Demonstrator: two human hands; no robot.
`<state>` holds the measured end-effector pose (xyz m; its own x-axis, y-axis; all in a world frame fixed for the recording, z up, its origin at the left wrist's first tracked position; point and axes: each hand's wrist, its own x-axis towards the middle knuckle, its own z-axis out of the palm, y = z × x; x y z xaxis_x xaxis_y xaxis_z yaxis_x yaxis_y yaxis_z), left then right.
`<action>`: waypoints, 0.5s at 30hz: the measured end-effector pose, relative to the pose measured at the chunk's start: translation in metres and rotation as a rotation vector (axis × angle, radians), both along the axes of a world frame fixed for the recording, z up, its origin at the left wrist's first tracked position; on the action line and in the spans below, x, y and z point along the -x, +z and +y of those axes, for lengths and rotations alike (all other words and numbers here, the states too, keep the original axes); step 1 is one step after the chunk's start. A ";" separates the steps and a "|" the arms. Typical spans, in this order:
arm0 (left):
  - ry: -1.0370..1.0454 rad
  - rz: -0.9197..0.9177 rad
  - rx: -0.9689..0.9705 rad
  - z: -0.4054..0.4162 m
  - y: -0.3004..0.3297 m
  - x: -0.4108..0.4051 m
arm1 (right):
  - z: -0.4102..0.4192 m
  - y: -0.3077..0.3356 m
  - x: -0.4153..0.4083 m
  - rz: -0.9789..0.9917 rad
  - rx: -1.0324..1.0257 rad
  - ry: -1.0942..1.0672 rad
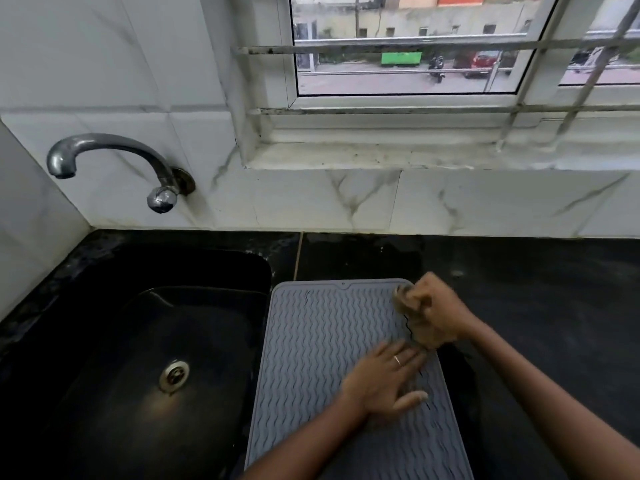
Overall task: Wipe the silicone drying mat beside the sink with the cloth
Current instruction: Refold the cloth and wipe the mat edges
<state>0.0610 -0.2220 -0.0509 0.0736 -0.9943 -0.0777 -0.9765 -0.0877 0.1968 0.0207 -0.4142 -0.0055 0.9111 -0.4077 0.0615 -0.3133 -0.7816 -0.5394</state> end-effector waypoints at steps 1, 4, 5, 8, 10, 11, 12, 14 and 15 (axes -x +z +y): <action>-0.015 -0.035 -0.004 -0.002 0.003 -0.009 | 0.007 -0.005 0.008 0.062 0.040 0.099; -0.066 -0.047 -0.037 -0.001 0.001 -0.020 | 0.010 -0.016 -0.003 0.070 0.252 0.138; -0.072 -0.034 -0.047 0.000 -0.002 -0.020 | 0.009 -0.016 -0.013 0.063 0.327 0.111; -0.075 -0.011 -0.050 -0.001 -0.011 -0.022 | 0.001 -0.016 -0.047 0.074 0.464 0.033; -0.026 0.010 -0.031 -0.001 -0.012 -0.025 | -0.002 -0.008 -0.064 0.146 0.459 -0.018; 0.021 0.030 -0.014 -0.001 -0.012 -0.026 | -0.001 -0.004 -0.069 0.181 0.454 -0.027; 0.084 0.053 0.004 0.000 -0.012 -0.028 | 0.001 0.003 -0.072 0.198 0.430 -0.017; 0.258 0.092 0.040 0.003 -0.010 -0.040 | 0.007 0.017 -0.076 0.195 0.331 0.053; 0.348 0.109 0.052 0.006 -0.008 -0.049 | 0.013 0.023 -0.077 0.199 0.271 0.114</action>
<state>0.1104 -0.2162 -0.0590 0.4018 -0.9142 -0.0536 -0.8633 -0.3976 0.3108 0.0973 -0.4015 0.0178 0.9548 -0.2957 -0.0296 -0.2937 -0.9239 -0.2452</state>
